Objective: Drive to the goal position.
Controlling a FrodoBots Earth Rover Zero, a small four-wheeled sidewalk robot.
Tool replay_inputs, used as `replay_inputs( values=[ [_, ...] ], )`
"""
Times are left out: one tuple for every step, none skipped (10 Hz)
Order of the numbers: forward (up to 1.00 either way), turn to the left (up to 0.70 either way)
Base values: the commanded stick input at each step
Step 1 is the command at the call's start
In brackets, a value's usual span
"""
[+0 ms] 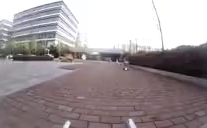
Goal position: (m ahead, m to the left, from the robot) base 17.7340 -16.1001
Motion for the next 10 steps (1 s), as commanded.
replay_inputs(
  values=[
    [0.70,-0.05],
    [0.70,-0.01],
    [0.70,0.00],
    [0.70,0.00],
    [0.70,0.00],
    [0.70,0.00],
    [0.70,0.00],
    [0.70,0.00],
    [0.70,0.00],
    [0.70,0.00]
  ],
)
